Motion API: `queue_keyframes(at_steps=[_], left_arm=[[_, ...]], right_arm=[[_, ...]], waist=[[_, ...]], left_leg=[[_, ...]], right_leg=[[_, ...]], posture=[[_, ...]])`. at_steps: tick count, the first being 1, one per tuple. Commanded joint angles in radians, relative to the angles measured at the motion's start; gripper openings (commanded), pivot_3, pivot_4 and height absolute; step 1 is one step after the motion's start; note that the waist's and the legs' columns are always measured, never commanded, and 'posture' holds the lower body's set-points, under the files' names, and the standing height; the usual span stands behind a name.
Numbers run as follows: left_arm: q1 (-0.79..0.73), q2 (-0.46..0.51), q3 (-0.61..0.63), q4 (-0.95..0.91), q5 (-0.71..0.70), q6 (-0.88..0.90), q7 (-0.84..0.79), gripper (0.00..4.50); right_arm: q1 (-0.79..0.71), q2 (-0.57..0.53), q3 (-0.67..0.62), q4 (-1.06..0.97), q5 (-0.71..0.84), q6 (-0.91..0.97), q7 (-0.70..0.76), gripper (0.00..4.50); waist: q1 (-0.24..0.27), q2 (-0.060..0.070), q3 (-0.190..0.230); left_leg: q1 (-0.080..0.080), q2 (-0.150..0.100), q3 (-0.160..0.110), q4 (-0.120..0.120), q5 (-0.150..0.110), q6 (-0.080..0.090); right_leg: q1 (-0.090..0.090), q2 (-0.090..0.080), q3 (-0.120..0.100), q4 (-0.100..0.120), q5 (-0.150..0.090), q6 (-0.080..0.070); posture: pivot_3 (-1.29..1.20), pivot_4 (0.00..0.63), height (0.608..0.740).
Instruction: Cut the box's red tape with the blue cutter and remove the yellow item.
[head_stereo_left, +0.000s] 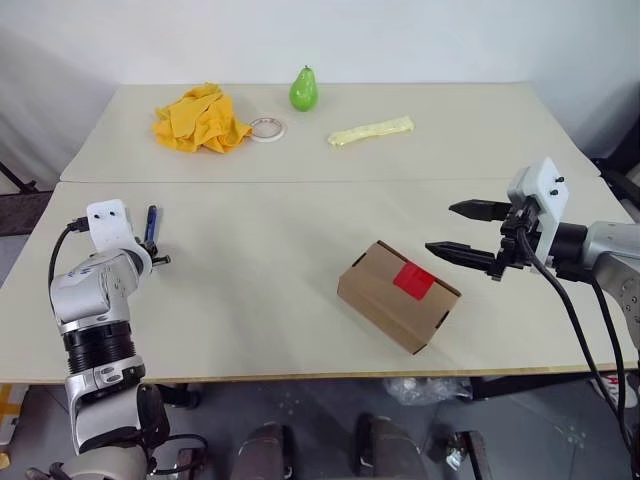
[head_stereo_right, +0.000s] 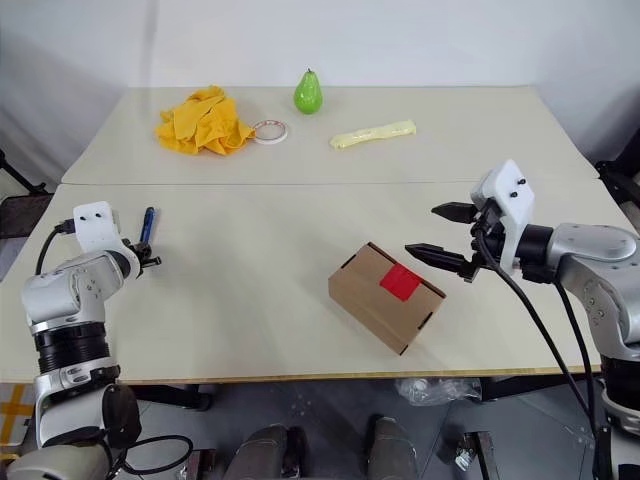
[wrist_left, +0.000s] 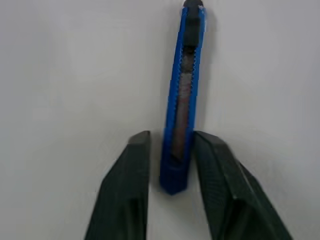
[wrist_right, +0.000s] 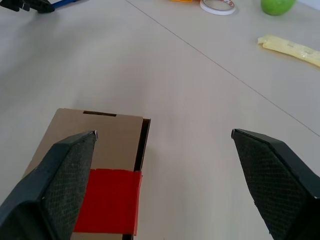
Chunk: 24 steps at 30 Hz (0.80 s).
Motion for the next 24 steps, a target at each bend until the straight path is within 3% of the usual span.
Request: queue_keyframes(at_steps=[1,6,15,23,24], left_arm=[[0.032,0.022,0.005,0.029,0.017,0.025,0.008,1.51],[0.033,0.028,-0.009,0.040,0.020,0.018,0.004,0.37],[0.033,0.038,-0.029,0.051,0.019,0.010,-0.004,0.37],[0.051,0.076,-0.125,0.043,0.042,-0.033,-0.056,0.37],[0.051,0.073,-0.129,0.041,0.043,-0.027,-0.055,0.21]], right_arm=[[-0.027,-0.015,-0.024,-0.002,-0.004,-0.025,0.004,4.50],[-0.033,-0.014,-0.020,0.003,-0.010,-0.026,0.007,4.50],[-0.032,-0.023,-0.027,0.001,-0.014,-0.025,0.008,4.50],[-0.034,-0.022,-0.023,0.000,-0.020,-0.025,0.015,4.50],[-0.035,-0.022,-0.023,0.000,-0.019,-0.025,0.015,4.50]], waist=[[0.000,0.000,0.000],[0.000,0.000,0.000],[0.003,0.001,0.000],[0.004,0.001,0.000],[0.005,0.001,0.000]], left_leg=[[0.000,0.000,0.000,0.000,0.000,0.000],[0.001,0.000,0.001,0.000,0.000,0.000],[0.002,0.000,0.002,0.000,0.000,0.000],[0.003,0.003,0.003,0.000,0.000,0.000],[0.003,0.004,0.004,0.000,0.000,0.000]], right_leg=[[0.000,0.000,0.000,0.000,0.000,0.000],[0.000,0.000,0.001,0.000,0.000,0.000],[0.000,0.000,0.002,0.001,0.000,0.000],[0.000,0.000,0.004,0.002,0.000,0.000],[0.000,0.000,0.004,0.001,0.000,0.000]], posture=[[0.00,0.150,0.740],[0.00,0.150,0.740],[0.00,0.150,0.740],[0.00,0.150,0.740],[0.00,0.150,0.740]])
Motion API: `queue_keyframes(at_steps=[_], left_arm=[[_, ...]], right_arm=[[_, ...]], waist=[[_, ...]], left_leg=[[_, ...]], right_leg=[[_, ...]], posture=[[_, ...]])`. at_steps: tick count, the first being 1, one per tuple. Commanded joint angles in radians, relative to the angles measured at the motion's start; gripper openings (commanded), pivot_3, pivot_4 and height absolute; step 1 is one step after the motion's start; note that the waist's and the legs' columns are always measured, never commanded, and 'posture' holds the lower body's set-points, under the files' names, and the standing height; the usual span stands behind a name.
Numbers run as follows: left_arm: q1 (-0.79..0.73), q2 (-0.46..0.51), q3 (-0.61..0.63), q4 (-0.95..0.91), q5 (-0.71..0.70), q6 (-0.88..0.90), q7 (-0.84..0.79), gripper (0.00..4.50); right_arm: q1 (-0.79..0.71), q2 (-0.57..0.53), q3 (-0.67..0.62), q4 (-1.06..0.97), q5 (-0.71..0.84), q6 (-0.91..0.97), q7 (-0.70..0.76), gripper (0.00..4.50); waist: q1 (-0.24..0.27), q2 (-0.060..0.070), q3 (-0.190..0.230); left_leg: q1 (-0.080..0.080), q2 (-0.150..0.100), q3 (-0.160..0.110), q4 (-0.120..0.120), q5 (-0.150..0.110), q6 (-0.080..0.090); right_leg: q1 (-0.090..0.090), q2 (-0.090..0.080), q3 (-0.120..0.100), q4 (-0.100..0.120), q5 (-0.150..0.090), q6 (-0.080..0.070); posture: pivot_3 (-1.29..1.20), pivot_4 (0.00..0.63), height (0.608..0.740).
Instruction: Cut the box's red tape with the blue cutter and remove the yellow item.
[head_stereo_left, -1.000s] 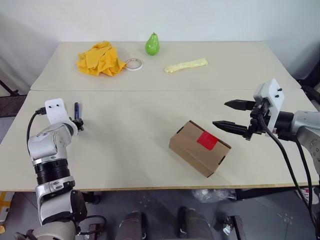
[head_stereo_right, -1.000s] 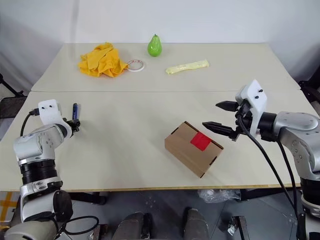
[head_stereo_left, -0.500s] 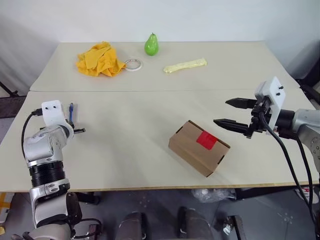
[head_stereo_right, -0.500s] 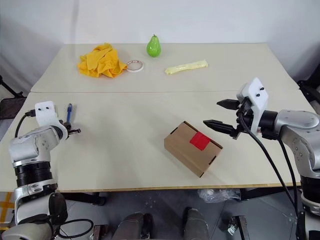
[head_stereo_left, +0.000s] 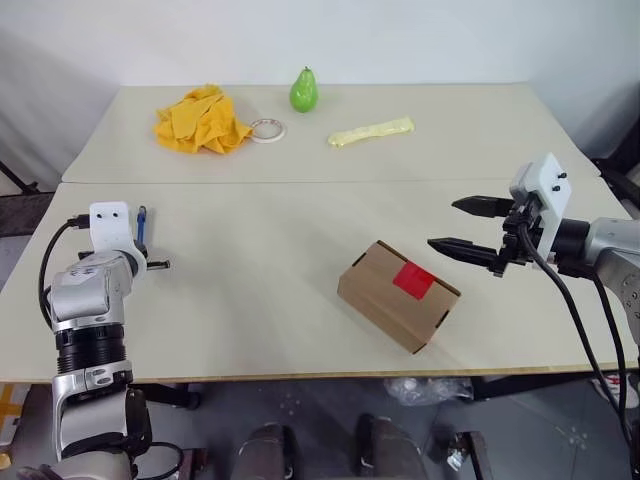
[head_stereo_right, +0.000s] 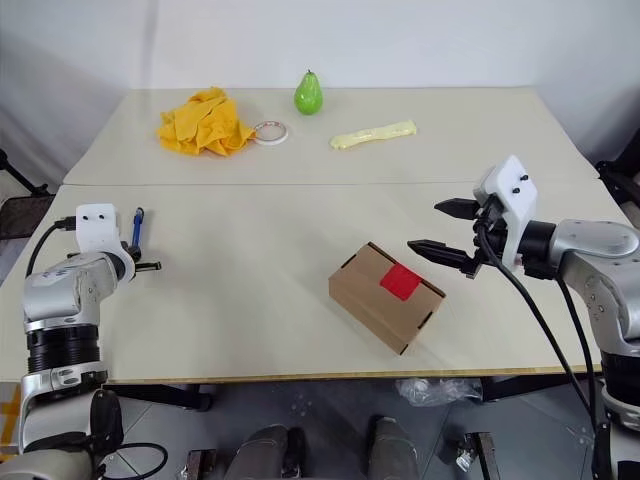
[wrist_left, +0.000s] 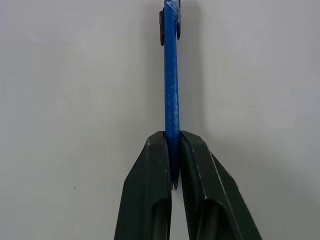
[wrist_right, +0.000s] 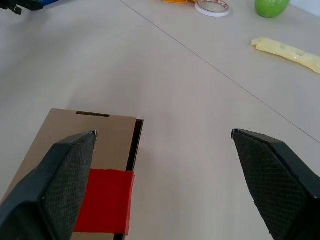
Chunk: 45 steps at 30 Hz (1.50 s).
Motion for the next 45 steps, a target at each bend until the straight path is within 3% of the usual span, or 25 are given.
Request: queue_keyframes(at_steps=[1,4,18,32,40,45], left_arm=[[0.026,-0.003,-0.018,0.010,0.015,0.023,-0.004,0.03],[0.028,-0.017,-0.034,-0.008,0.014,0.027,-0.009,0.01],[0.026,-0.038,-0.018,-0.081,0.031,0.071,-0.001,4.09],[-0.025,-0.014,0.093,0.175,-0.071,-0.112,-0.145,4.09],[-0.060,0.000,0.074,0.294,-0.081,-0.166,-0.194,4.09],[-0.068,0.001,0.041,0.327,-0.076,-0.183,-0.215,2.74]], right_arm=[[-0.021,-0.021,-0.023,-0.017,0.001,-0.017,0.006,4.50],[-0.020,-0.020,-0.021,-0.022,0.003,-0.015,0.007,4.50],[-0.022,-0.019,-0.017,-0.021,0.001,-0.013,0.005,4.50],[-0.066,0.002,0.020,0.012,-0.012,-0.021,0.001,4.50],[-0.085,0.001,0.034,0.035,-0.018,-0.032,0.004,4.50],[-0.091,0.004,0.037,0.041,-0.023,-0.034,0.006,4.50]], waist=[[0.000,0.000,0.000],[0.000,0.000,0.000],[0.027,0.000,0.000],[0.027,0.000,0.000],[0.027,0.003,-0.002],[0.029,0.004,-0.002]], left_leg=[[0.000,0.000,0.000,0.000,0.000,0.000],[0.000,0.000,0.001,0.000,0.000,0.000],[0.000,0.000,0.001,0.000,-0.001,0.001],[0.000,0.000,0.000,0.000,-0.001,0.001],[0.001,0.000,0.000,0.000,-0.001,0.001],[0.001,0.000,0.000,0.000,0.000,0.001]], right_leg=[[0.000,0.000,0.000,0.000,0.000,0.000],[0.000,0.000,0.000,0.000,0.000,0.000],[0.000,-0.001,0.000,-0.001,0.000,0.000],[0.000,-0.001,0.000,-0.001,0.001,-0.001],[0.000,-0.001,0.000,-0.001,0.001,-0.001],[0.000,-0.002,0.000,-0.001,0.001,-0.002]], posture=[[0.00,0.150,0.740],[0.00,0.150,0.740],[0.00,0.150,0.740],[0.00,0.150,0.740],[0.00,0.150,0.740],[0.00,0.150,0.740]])
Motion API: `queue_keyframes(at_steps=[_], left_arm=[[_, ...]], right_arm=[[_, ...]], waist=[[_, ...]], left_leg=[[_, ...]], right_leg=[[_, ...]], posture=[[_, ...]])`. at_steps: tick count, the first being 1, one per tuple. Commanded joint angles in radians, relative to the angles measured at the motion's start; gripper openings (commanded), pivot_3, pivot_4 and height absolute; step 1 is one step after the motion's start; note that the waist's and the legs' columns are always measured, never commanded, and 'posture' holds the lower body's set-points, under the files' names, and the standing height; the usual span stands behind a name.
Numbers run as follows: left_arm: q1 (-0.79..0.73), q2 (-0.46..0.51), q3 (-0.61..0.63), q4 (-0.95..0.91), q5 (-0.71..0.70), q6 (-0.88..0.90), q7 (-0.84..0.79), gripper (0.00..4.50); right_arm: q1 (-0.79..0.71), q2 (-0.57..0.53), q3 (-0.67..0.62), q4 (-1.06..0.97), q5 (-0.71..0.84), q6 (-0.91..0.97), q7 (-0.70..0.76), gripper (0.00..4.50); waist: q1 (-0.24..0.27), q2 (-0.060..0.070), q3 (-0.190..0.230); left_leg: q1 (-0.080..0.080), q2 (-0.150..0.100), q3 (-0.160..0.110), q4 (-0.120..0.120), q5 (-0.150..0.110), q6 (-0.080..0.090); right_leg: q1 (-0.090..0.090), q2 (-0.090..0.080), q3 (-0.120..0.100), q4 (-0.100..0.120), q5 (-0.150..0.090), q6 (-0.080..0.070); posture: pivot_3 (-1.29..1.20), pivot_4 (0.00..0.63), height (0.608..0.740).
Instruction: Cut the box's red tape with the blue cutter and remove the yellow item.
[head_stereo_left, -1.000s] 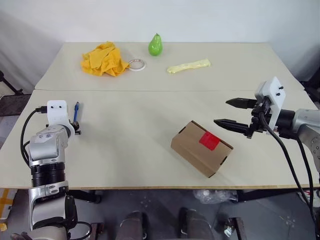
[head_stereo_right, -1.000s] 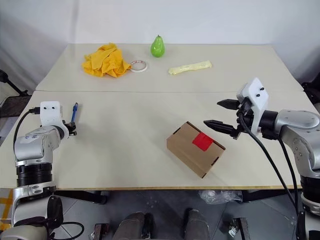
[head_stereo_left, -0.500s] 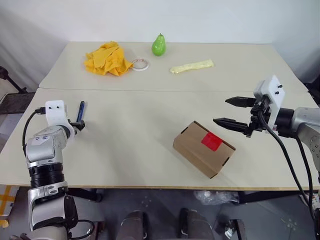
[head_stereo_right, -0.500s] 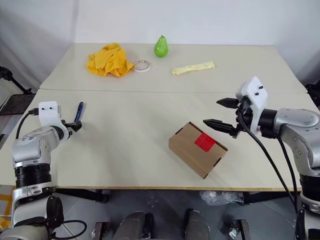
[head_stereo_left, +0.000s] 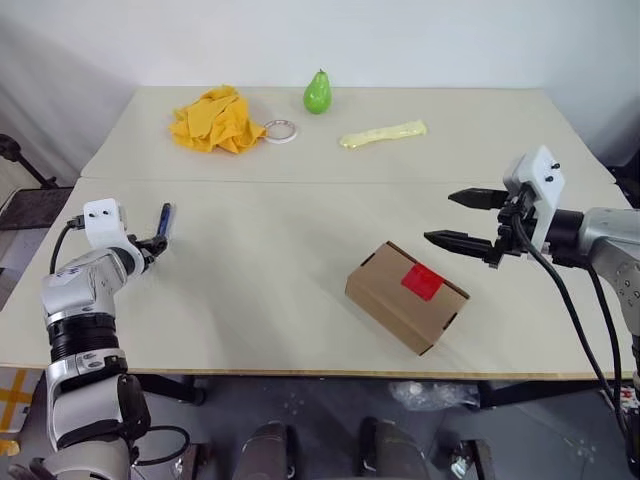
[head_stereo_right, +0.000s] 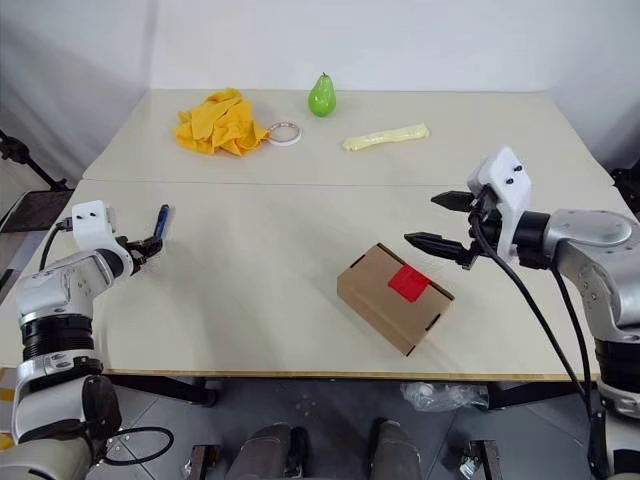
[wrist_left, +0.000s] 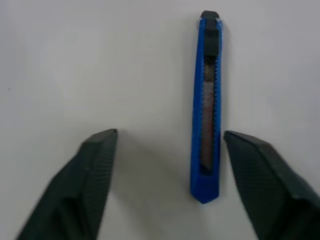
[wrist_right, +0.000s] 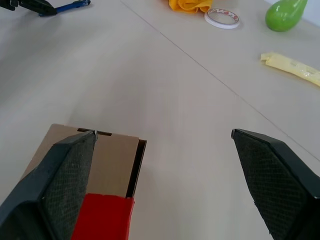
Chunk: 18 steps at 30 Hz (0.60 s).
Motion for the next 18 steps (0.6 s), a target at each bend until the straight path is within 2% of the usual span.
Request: queue_keyframes(at_steps=[1,5,15,18], left_arm=[[0.010,-0.023,-0.046,0.052,-0.011,0.011,-0.038,2.74],[0.012,-0.022,-0.057,0.057,-0.005,0.013,-0.034,1.83],[0.007,-0.021,-0.070,0.052,-0.006,0.018,-0.043,1.83],[0.006,-0.020,-0.075,0.052,-0.007,0.018,-0.046,1.30]], right_arm=[[-0.019,0.002,-0.011,-0.008,-0.004,-0.022,0.004,4.50],[-0.019,-0.001,-0.014,-0.008,-0.005,-0.021,0.003,4.50],[-0.021,-0.003,-0.016,-0.002,-0.013,-0.022,0.005,4.50],[-0.020,-0.004,-0.017,-0.004,-0.013,-0.021,0.005,4.50]], waist=[[0.002,0.000,0.000],[0.002,0.000,0.000],[0.002,0.000,0.000],[0.002,0.000,0.000]], left_leg=[[0.000,0.000,0.000,0.000,0.000,0.000],[0.000,0.000,0.000,0.000,0.000,0.000],[0.000,0.000,0.000,0.000,0.000,0.001],[0.000,0.000,0.000,0.000,0.000,0.001]], right_leg=[[0.000,0.000,0.000,0.000,0.000,0.000],[0.000,0.000,0.000,0.001,0.000,0.000],[0.000,0.000,0.000,0.000,0.000,0.000],[0.000,0.000,0.000,0.000,0.000,0.000]], posture=[[0.00,0.150,0.740],[0.00,0.150,0.740],[0.00,0.150,0.740],[0.00,0.150,0.740]])
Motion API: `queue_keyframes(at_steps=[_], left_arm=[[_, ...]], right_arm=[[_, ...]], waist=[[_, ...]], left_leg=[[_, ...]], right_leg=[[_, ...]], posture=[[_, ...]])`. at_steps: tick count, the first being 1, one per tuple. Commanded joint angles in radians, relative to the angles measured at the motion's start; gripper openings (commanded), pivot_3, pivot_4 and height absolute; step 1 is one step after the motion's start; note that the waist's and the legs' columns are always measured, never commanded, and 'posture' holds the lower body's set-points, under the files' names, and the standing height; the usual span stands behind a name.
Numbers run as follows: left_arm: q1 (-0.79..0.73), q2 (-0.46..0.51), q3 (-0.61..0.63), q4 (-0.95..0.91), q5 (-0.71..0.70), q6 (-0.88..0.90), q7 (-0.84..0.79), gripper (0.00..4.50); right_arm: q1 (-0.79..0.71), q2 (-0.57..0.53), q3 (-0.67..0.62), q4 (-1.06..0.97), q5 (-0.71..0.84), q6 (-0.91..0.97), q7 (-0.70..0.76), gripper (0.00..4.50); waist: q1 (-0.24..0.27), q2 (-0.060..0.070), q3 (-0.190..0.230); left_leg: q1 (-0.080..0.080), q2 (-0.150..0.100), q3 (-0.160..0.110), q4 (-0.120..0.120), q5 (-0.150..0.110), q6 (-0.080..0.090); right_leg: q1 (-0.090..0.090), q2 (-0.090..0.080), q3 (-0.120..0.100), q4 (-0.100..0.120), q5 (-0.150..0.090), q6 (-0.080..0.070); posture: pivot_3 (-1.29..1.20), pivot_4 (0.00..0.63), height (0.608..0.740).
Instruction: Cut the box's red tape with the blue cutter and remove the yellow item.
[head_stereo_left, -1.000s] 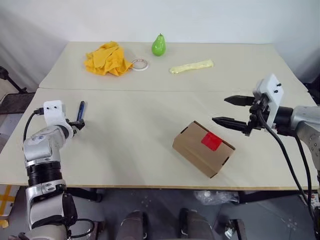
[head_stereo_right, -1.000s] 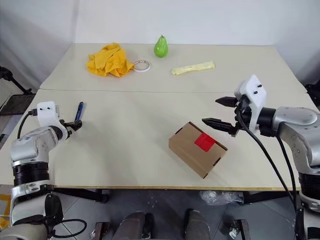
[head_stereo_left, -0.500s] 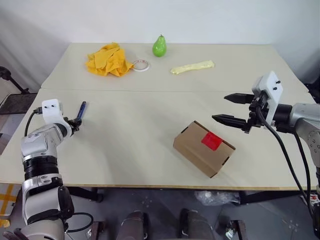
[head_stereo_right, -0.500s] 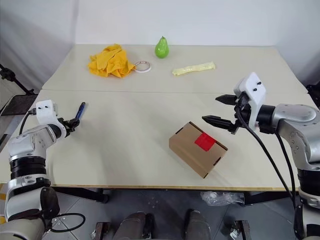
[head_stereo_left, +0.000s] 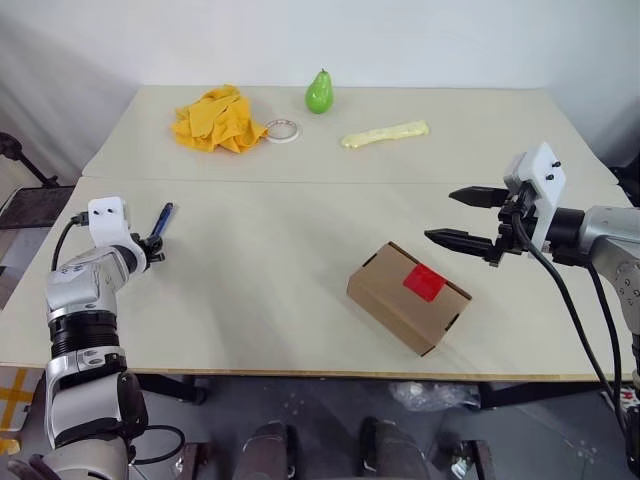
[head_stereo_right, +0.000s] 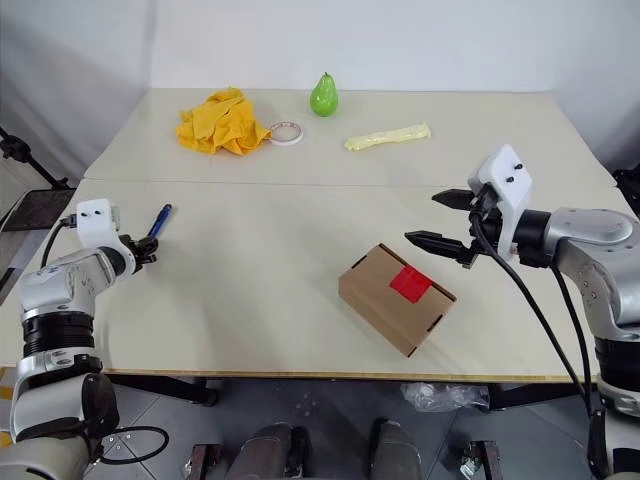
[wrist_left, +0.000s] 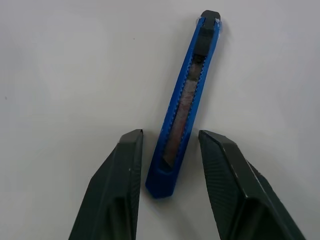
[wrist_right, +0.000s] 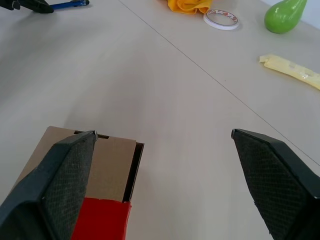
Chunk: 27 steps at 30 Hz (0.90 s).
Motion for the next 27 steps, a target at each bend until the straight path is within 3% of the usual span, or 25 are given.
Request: queue_keyframes(at_steps=[1,2,20,23,27], left_arm=[[0.013,-0.026,-0.041,0.043,-0.015,0.030,-0.041,1.01],[0.012,-0.026,-0.043,0.043,-0.014,0.030,-0.041,0.73],[0.028,0.009,-0.159,-0.046,0.010,0.058,-0.132,0.73],[0.032,0.005,-0.154,-0.061,0.005,0.086,-0.120,1.33],[0.034,0.002,-0.140,-0.102,-0.005,0.110,-0.116,2.50]], right_arm=[[-0.017,-0.005,-0.017,-0.007,-0.003,-0.021,0.005,4.50],[-0.016,-0.006,-0.019,-0.008,-0.002,-0.020,0.005,4.50],[0.003,-0.004,-0.031,-0.031,0.007,-0.015,-0.003,4.50],[0.010,-0.004,-0.033,-0.037,0.009,-0.015,-0.004,4.50],[0.017,-0.003,-0.037,-0.046,0.014,-0.012,-0.008,4.50]], waist=[[0.000,0.000,0.000],[0.000,0.000,0.000],[0.000,0.000,0.000],[-0.001,0.000,0.000],[-0.003,0.000,0.000]], left_leg=[[0.000,0.000,0.000,0.000,0.000,0.000],[0.000,0.000,0.000,0.000,0.000,0.000],[-0.001,0.000,0.000,-0.001,-0.001,0.000],[-0.001,0.000,0.000,-0.001,-0.001,0.000],[-0.002,0.000,0.000,-0.001,-0.001,0.000]], right_leg=[[0.000,0.000,0.000,0.000,0.000,0.000],[0.000,0.000,0.000,0.000,0.000,0.000],[0.000,0.000,0.000,-0.002,0.000,0.000],[0.000,0.000,-0.001,-0.002,0.000,0.000],[0.000,0.000,-0.001,-0.002,0.000,0.001]], posture=[[0.00,0.150,0.740],[0.00,0.150,0.740],[0.00,0.150,0.740],[0.00,0.150,0.740],[0.00,0.150,0.740]])
